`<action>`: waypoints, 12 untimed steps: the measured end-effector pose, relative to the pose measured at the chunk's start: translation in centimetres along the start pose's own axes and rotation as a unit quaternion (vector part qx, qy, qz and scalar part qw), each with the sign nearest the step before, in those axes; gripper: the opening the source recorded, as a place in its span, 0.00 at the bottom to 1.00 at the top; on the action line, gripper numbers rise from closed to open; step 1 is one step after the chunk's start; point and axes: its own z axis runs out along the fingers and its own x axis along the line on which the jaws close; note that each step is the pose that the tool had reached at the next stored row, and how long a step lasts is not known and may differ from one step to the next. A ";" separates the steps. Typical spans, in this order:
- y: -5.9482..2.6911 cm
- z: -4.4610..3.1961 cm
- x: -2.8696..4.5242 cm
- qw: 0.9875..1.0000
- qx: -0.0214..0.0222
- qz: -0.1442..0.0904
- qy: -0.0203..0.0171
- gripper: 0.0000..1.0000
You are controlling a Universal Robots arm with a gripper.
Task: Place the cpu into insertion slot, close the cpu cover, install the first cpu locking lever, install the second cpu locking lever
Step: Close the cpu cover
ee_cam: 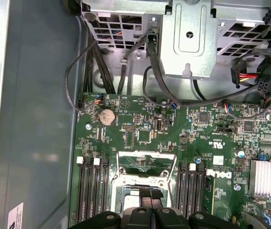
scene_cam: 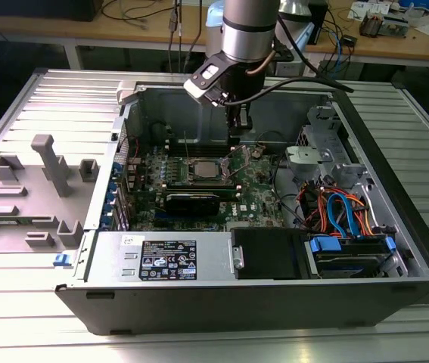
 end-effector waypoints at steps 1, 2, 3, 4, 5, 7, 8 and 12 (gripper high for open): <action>0.02 0.00 0.00 1.000 0.000 0.000 0.000 0.11; 0.04 0.00 0.00 1.000 0.000 0.000 0.000 0.11; 0.08 0.00 0.00 1.000 0.000 0.000 0.000 0.11; 0.10 0.00 -0.01 1.000 0.000 0.000 0.000 0.11; 0.16 0.00 -0.01 1.000 0.000 0.000 0.000 0.11; 0.21 0.00 -0.01 1.000 0.000 0.000 0.000 0.11; 0.26 0.00 -0.02 1.000 0.000 0.000 0.000 0.11; 0.45 0.00 -0.03 1.000 0.000 0.000 0.000 0.11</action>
